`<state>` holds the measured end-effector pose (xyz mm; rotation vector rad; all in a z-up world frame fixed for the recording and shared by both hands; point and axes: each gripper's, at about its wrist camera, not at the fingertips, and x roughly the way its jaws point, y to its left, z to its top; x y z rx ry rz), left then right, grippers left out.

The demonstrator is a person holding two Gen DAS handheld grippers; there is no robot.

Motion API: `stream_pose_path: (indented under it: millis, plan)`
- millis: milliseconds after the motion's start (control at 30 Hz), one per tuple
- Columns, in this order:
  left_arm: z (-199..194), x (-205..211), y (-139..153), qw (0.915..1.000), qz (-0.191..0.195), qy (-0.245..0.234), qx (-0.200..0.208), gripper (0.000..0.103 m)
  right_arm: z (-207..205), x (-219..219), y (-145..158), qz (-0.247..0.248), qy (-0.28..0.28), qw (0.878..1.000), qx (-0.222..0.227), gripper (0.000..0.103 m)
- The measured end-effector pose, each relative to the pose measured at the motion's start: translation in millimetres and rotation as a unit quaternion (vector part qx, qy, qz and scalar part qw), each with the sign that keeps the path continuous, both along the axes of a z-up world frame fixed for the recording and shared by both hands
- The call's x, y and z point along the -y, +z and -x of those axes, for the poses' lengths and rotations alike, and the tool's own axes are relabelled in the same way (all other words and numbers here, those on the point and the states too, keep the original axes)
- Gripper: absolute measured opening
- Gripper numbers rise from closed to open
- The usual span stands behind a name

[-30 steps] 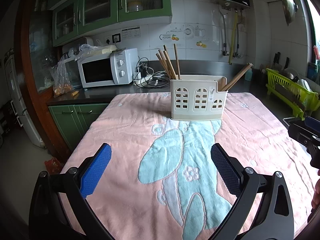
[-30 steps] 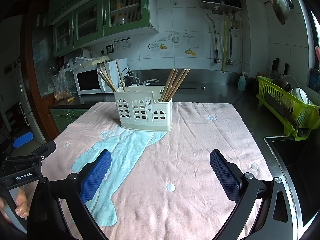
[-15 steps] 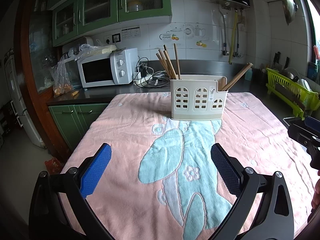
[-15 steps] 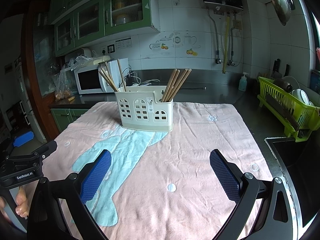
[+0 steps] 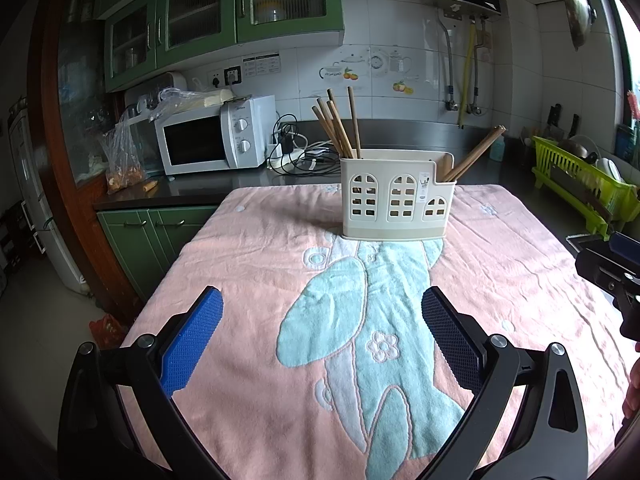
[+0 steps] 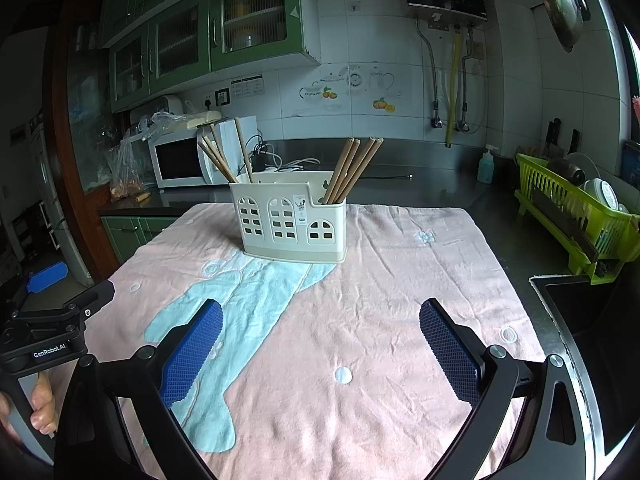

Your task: Organize utensils

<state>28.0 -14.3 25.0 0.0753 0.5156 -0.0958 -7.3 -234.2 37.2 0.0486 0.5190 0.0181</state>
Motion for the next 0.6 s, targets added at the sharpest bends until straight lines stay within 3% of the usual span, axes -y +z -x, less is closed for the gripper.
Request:
stream_pose_path:
  millis: [600]
  plan:
    - [1.2, -5.5, 2.0, 0.9999, 0.010, 0.002, 0.001, 0.098, -1.0, 0.4, -0.1, 0.000, 0.000, 1.000, -0.002, 0.096]
